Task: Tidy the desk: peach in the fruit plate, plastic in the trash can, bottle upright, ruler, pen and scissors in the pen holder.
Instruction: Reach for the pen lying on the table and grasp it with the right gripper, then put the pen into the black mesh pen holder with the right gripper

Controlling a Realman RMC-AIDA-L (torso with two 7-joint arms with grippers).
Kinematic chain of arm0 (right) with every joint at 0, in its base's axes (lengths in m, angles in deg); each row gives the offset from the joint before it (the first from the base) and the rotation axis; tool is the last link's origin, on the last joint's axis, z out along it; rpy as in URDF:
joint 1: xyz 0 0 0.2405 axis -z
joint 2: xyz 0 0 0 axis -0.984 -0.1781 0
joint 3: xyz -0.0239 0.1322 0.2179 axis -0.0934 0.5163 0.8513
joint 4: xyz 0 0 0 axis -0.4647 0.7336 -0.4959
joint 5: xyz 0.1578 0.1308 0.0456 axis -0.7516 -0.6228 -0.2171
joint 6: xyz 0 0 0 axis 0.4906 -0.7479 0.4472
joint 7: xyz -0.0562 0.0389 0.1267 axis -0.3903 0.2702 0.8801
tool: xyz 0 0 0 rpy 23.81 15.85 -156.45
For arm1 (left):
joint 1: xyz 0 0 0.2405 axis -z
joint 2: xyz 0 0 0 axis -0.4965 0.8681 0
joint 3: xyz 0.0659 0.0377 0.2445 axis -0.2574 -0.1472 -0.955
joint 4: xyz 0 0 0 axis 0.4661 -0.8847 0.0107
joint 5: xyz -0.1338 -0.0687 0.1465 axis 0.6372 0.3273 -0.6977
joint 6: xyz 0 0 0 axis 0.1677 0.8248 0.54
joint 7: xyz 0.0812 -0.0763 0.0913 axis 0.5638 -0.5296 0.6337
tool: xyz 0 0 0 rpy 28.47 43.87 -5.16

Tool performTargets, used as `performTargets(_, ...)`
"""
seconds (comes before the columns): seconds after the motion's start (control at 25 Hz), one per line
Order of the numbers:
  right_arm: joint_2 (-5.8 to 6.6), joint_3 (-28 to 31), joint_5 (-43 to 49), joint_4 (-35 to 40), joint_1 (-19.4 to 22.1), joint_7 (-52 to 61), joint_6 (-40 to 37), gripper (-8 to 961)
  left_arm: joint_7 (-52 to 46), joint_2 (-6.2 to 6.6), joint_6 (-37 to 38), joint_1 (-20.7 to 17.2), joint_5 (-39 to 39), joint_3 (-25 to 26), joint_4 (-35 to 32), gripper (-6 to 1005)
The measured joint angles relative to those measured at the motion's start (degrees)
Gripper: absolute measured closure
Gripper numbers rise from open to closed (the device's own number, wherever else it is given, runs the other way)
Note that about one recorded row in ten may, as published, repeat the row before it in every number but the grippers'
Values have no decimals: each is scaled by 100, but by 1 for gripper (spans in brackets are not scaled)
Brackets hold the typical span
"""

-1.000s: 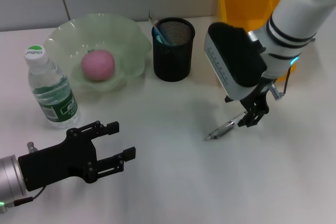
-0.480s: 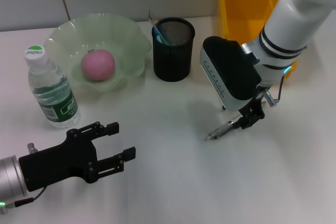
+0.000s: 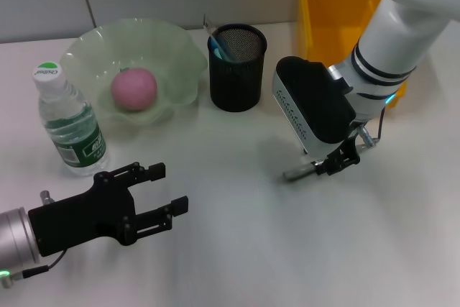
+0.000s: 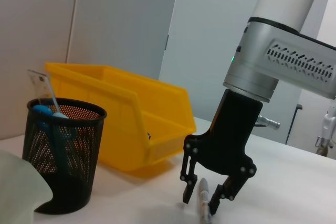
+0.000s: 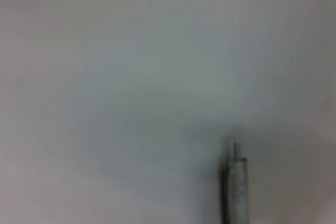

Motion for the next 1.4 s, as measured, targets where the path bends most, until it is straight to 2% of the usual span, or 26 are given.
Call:
performTargets(0.2, 0, 3, -17, -5, 0, -52, 14, 577, -24, 0, -9, 15, 0, 4, 0, 252)
performTargets(0.64, 18, 19, -69, -43, -5, -123, 83, 771, -58, 0, -14, 16, 66, 8, 0, 252)
performTargets(1.4, 18, 17, -67, -294, -74, -143, 280, 772, -112, 0, 6, 33, 71, 11, 0, 252)
